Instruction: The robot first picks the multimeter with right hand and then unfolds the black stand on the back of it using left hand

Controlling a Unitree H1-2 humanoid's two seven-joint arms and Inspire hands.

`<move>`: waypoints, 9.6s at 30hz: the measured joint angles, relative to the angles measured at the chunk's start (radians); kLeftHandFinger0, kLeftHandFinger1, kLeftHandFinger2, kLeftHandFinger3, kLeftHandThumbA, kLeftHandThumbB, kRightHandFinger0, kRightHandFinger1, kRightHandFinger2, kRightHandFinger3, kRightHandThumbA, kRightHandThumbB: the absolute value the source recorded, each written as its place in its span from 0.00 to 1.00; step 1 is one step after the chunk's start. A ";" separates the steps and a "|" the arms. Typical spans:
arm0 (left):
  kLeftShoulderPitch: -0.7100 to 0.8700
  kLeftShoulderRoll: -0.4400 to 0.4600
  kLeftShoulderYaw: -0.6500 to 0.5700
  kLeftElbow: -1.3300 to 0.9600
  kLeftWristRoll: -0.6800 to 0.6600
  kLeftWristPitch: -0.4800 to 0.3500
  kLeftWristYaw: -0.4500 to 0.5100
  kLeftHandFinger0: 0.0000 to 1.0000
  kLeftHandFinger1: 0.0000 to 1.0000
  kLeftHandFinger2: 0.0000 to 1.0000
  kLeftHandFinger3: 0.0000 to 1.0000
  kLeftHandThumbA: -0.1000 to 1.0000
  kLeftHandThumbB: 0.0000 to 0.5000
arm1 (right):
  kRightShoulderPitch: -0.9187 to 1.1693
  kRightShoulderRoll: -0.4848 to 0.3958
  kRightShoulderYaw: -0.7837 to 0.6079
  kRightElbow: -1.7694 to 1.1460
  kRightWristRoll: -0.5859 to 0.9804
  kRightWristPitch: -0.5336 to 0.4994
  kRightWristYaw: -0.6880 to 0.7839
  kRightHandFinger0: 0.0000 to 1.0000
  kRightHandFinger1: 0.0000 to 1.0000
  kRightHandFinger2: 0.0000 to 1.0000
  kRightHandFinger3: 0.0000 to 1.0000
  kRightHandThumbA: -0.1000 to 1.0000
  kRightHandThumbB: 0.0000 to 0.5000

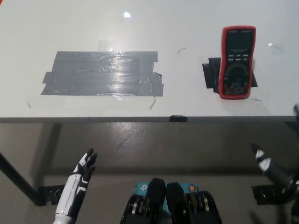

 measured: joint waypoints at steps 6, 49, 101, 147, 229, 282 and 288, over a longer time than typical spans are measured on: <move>0.024 -0.013 -0.014 -0.009 0.006 -0.002 0.000 1.00 1.00 1.00 1.00 1.00 0.23 | -0.220 0.005 0.000 -0.076 -0.103 0.121 0.021 1.00 1.00 1.00 1.00 0.94 0.86; 0.125 -0.008 -0.020 -0.007 0.013 -0.037 0.000 1.00 1.00 1.00 1.00 1.00 0.27 | -0.937 -0.066 0.070 0.773 -0.244 0.777 0.168 1.00 1.00 1.00 1.00 1.00 0.83; 0.107 0.006 0.003 -0.009 0.002 -0.056 -0.002 1.00 1.00 1.00 1.00 1.00 0.24 | -1.005 -0.063 0.093 0.840 -0.180 0.788 0.031 1.00 1.00 1.00 1.00 1.00 0.86; 0.085 0.011 0.004 -0.009 0.002 -0.056 -0.003 1.00 1.00 1.00 1.00 1.00 0.35 | -1.132 -0.080 0.127 1.402 -0.057 0.699 -0.103 0.11 0.24 0.36 0.51 0.00 0.60; -0.699 0.020 -0.008 -0.120 0.004 0.205 -0.031 1.00 1.00 1.00 1.00 1.00 0.53 | -0.525 0.196 -0.175 0.259 1.264 0.790 -0.023 0.00 0.34 0.91 0.94 0.00 0.30; -0.678 -0.053 -0.183 -0.575 0.138 0.325 -0.127 1.00 1.00 1.00 1.00 1.00 0.58 | -0.497 0.123 -0.067 0.096 1.574 0.797 0.158 0.00 0.36 0.89 1.00 0.00 0.22; -0.652 -0.052 -0.178 -0.540 0.148 0.318 -0.131 1.00 1.00 1.00 1.00 1.00 0.56 | -0.497 0.120 -0.067 0.086 1.588 0.797 0.152 0.00 0.39 0.92 1.00 0.00 0.22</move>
